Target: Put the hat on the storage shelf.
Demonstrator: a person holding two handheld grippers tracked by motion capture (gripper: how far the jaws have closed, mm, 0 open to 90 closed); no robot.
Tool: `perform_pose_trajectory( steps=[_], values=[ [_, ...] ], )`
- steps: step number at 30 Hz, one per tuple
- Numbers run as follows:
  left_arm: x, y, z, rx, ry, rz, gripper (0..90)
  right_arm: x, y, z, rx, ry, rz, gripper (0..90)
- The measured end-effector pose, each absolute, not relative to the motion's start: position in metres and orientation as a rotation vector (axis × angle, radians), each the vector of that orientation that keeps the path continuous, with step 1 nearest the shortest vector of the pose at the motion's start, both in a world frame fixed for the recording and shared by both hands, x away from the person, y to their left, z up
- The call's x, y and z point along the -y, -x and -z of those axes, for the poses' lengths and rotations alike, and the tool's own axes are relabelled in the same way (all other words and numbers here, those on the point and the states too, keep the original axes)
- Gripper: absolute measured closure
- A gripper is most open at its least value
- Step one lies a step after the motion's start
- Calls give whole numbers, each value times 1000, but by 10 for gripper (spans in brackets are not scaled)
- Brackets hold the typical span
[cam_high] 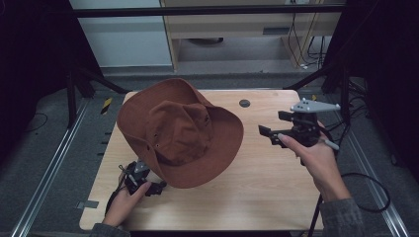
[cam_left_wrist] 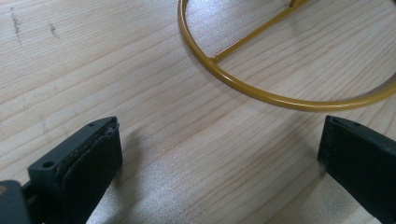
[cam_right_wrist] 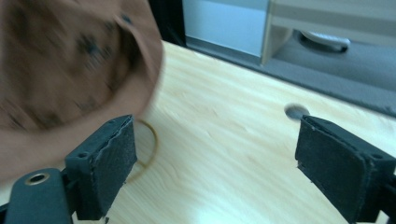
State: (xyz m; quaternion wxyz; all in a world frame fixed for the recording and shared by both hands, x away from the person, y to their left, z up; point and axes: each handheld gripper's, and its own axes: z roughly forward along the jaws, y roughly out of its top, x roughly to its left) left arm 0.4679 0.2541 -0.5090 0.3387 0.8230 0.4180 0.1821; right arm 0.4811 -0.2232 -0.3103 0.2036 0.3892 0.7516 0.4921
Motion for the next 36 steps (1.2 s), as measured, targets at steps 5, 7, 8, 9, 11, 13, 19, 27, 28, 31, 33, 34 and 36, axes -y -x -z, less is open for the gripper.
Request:
perform_pose_trajectory(
  steps=[5, 7, 8, 9, 11, 13, 19, 27, 28, 31, 33, 34, 36],
  values=[
    [-254, -468, 509, -1086, -2146, -477, 0, 240, -474, 353, -2112, -1161, -1329, 141],
    [-254, -468, 509, -1086, -2146, -477, 0, 242, -472, 371, -2136, -1178, -1300, 138],
    [-254, -468, 509, -1086, -2146, -477, 0, 242, -471, 380, -2151, -1185, -1281, 138],
    [-254, -468, 509, -1086, -2146, -477, 0, 241, -470, 388, -2163, -1193, -1259, 134],
    [-254, -468, 509, -1086, -2146, -477, 0, 239, -468, 403, -2205, -1193, -1191, 131],
    [-254, -468, 509, -1089, -2144, -475, 0, 236, -467, 417, -2227, -1201, -1157, 131],
    [-254, -468, 509, -1089, -2143, -475, 0, 224, -465, 456, -2297, -1220, -1119, 127],
    [-254, -468, 509, -1089, -2144, -475, 0, 216, -463, 497, -2341, -1277, -1037, 125],
    [-254, -468, 509, -1089, -2144, -475, 0, 216, -463, 499, -2344, -1279, -1028, 121],
    [-254, -468, 509, -1086, -2146, -477, 0, 214, -463, 504, -2341, -1279, -1015, 110],
    [-254, -468, 509, -1086, -2146, -477, 0, 214, -463, 505, -2326, -1273, -1010, 110],
    [-254, -468, 509, -1085, -2146, -476, 0, 213, -463, 506, -2321, -1256, -998, 108],
    [-254, -468, 509, -1084, -2146, -476, 0, 210, -460, 509, -2304, -1206, -966, 97]
  ],
)
